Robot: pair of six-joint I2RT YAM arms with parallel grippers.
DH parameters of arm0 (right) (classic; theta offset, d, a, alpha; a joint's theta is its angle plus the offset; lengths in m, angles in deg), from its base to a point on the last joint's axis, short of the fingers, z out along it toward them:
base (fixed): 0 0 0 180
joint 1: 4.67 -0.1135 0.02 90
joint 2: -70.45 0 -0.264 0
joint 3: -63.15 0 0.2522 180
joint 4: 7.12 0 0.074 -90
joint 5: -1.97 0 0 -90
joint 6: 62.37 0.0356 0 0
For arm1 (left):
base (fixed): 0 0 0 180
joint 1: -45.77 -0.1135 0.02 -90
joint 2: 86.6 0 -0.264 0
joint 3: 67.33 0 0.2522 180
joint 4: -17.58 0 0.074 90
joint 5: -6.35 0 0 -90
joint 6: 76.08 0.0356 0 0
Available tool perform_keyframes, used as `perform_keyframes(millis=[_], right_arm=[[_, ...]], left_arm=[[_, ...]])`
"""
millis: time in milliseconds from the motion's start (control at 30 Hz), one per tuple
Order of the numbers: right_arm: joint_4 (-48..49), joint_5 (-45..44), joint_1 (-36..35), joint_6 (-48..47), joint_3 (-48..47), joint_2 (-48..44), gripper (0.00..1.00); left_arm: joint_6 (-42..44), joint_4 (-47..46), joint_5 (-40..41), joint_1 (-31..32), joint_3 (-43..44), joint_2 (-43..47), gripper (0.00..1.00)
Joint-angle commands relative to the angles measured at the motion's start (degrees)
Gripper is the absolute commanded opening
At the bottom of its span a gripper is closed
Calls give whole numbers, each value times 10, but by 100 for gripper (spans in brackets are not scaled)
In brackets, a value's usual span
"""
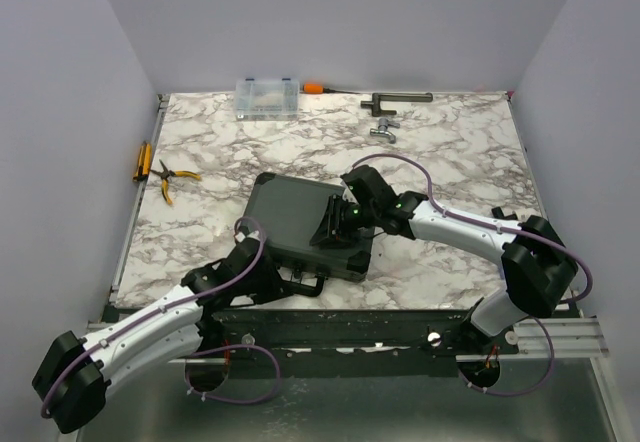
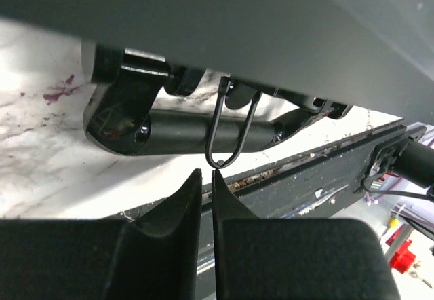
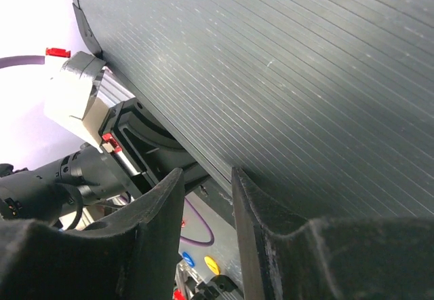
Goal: Pack up texas hold em set
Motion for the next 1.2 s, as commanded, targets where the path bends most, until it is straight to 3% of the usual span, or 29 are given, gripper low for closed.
perform_keyframes(millis=[0,300,500,1167], right_arm=[[-120,-65,-4,-24,44,29,39],[-116,-65,-4,-22,49,28,38],[-113,-63,-4,-22,50,33,38],[-128,-70,-4,-28,55,22,38]], left_arm=[[9,6,13,-6,-3,-26,9],[12,19,9,-9,4,-38,0],[-2,24,18,-10,-7,-14,0],[16,-27,4,-12,32,-64,0]])
